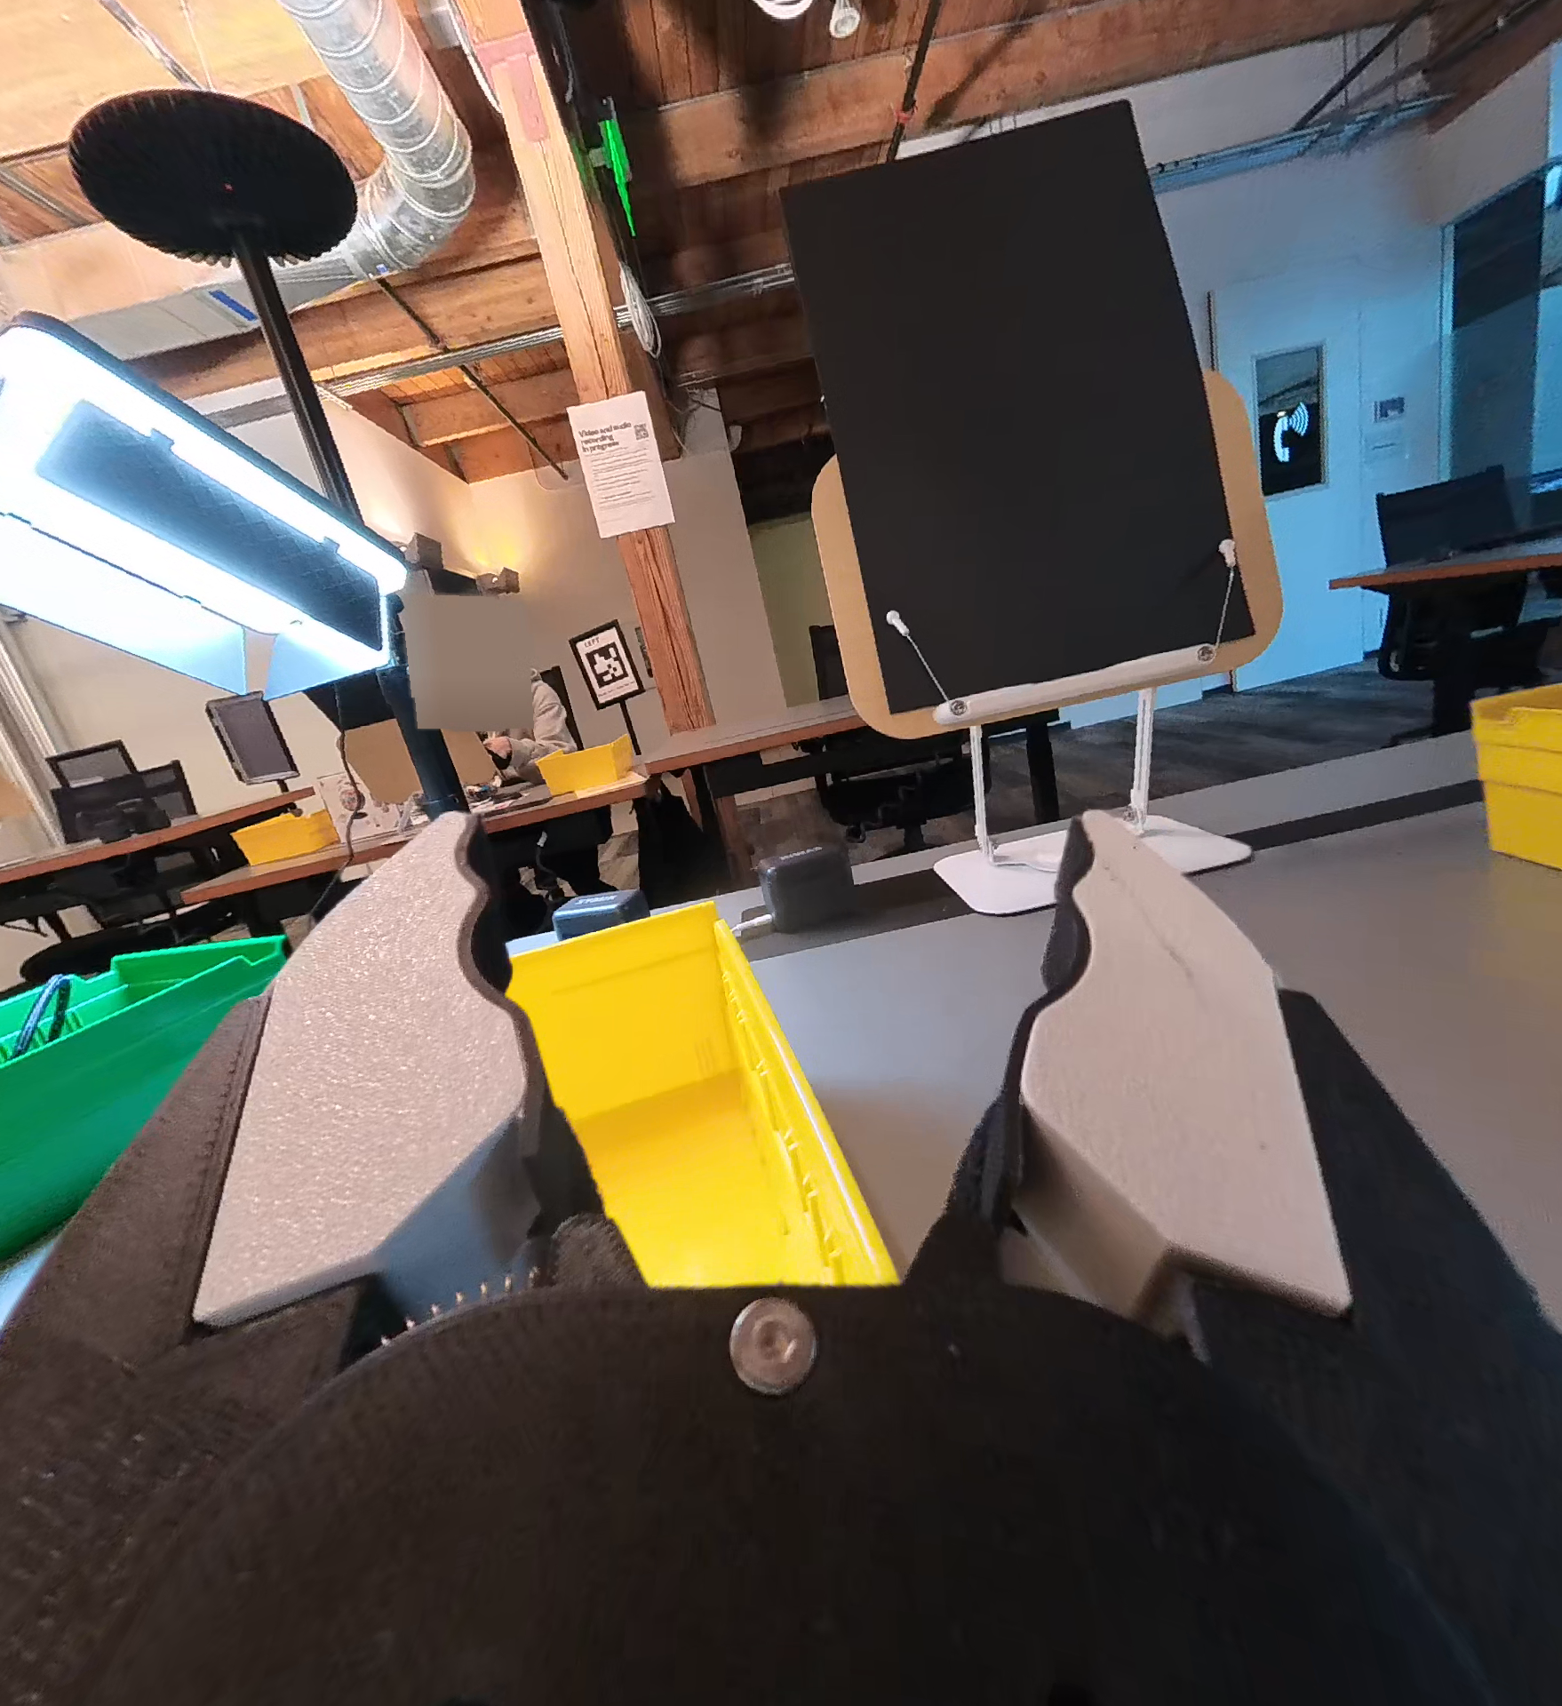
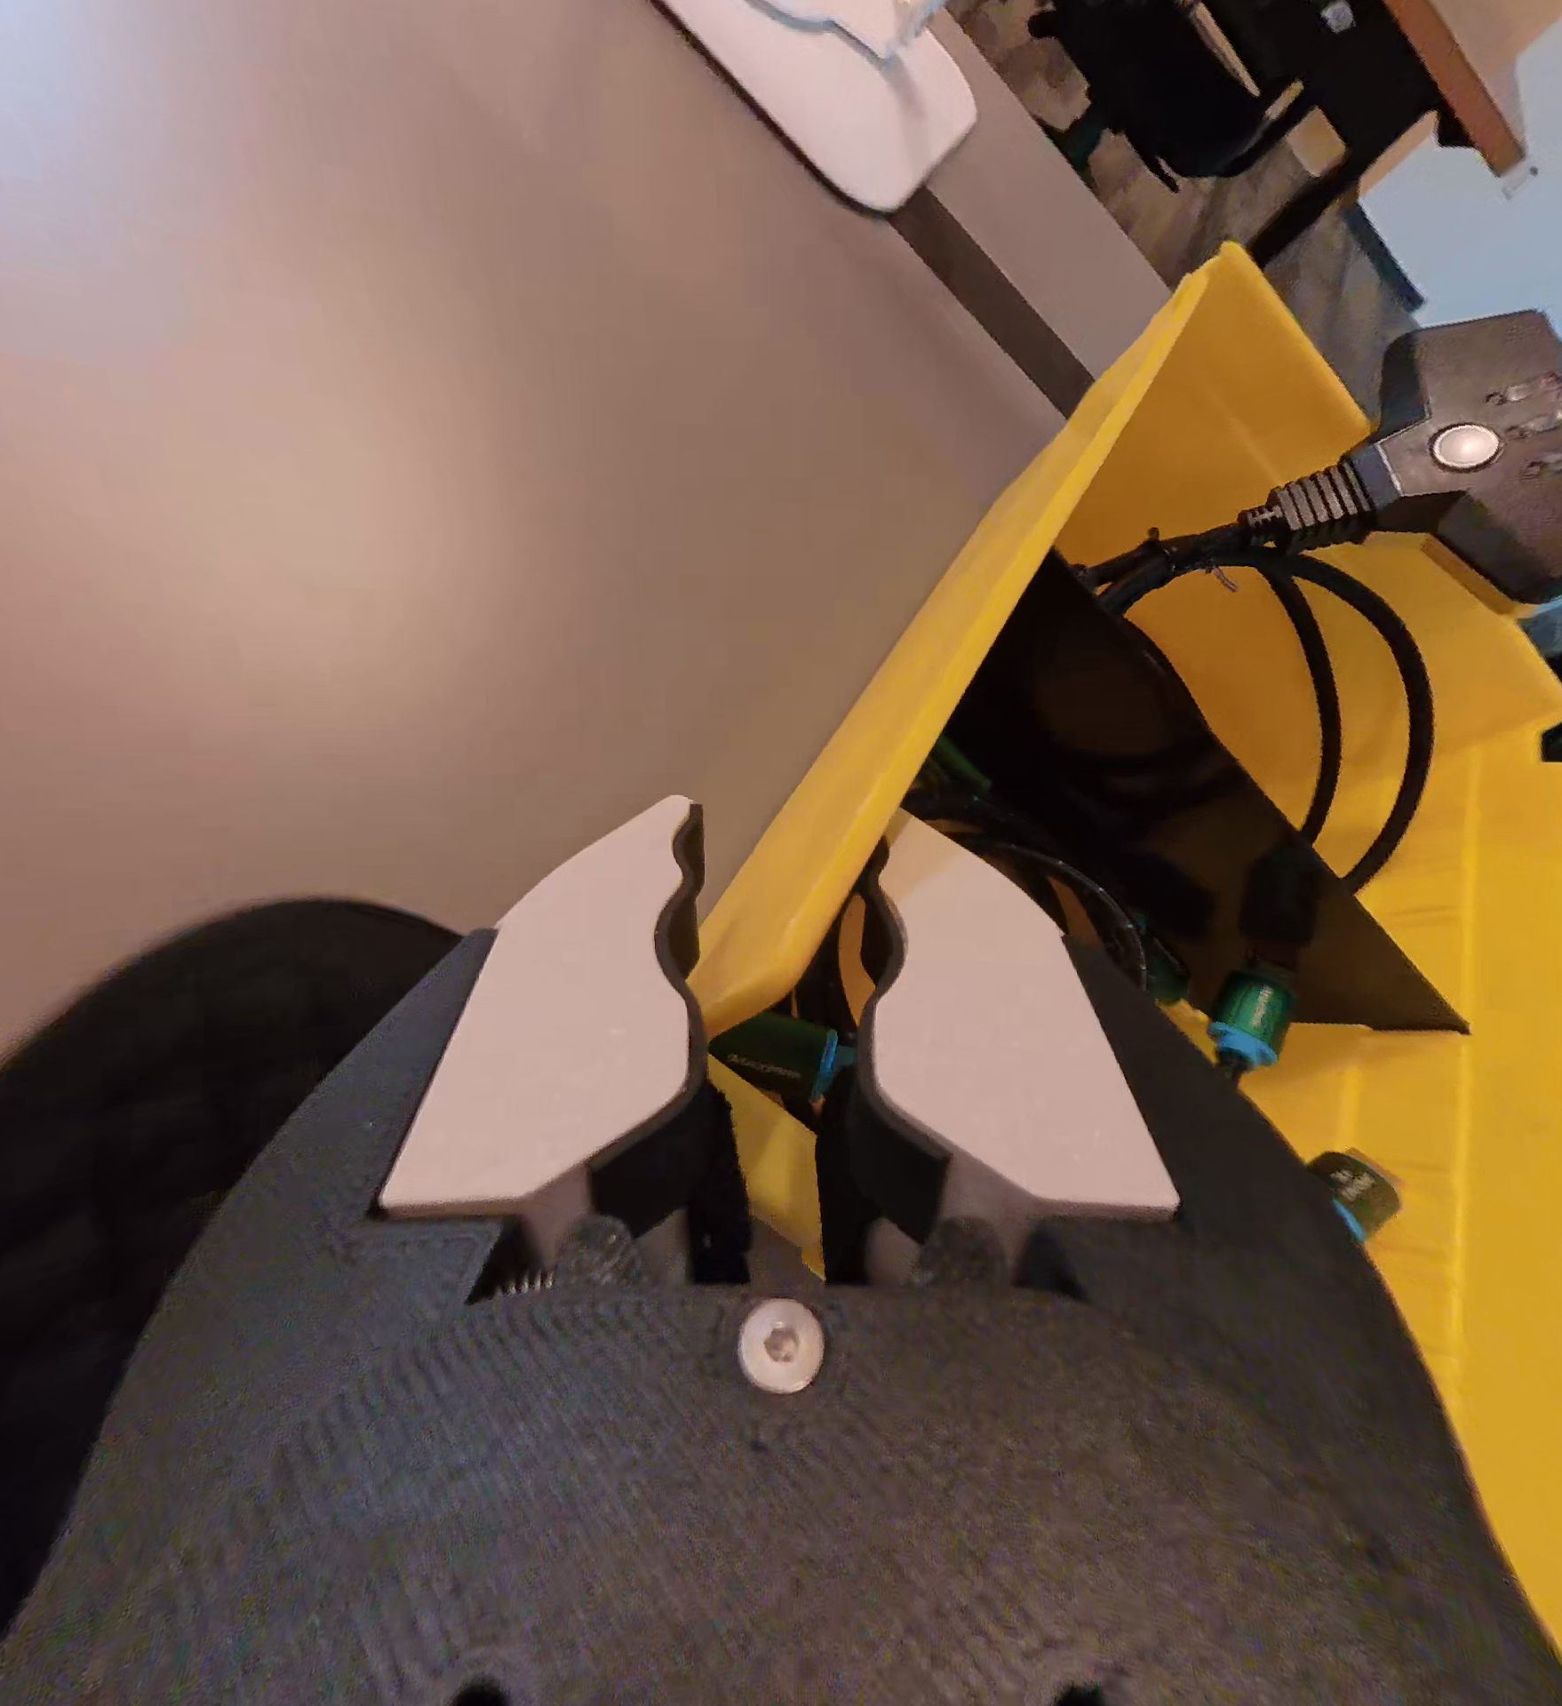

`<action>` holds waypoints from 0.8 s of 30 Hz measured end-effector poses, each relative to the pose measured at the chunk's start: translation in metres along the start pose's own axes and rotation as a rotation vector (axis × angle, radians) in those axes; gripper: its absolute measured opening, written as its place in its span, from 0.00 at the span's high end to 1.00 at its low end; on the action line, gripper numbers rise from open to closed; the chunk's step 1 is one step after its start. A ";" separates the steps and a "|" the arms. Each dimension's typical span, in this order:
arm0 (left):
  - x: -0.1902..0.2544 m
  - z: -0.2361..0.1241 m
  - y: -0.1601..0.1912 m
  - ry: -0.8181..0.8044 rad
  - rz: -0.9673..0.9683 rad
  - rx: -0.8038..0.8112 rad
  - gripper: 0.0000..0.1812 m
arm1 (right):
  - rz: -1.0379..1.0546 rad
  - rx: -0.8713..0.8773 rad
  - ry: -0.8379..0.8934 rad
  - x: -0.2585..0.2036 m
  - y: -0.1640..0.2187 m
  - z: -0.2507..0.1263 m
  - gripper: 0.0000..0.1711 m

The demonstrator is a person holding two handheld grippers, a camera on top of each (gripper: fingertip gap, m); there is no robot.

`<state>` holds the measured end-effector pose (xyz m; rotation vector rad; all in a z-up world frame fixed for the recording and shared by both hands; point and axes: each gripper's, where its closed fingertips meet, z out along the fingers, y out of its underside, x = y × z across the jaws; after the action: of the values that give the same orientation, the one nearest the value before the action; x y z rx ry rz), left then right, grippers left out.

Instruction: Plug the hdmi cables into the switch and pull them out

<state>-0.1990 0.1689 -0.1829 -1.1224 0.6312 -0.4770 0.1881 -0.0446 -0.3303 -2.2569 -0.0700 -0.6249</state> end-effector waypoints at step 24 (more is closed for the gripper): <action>-0.065 -0.045 0.005 -0.101 -0.017 -0.011 0.39 | -0.144 0.263 -0.350 -0.220 -0.191 0.044 0.76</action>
<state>-0.2773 0.1822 -0.1867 -1.1559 0.5372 -0.4290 -0.0323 0.1506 -0.3268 -2.0910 -0.4644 -0.2678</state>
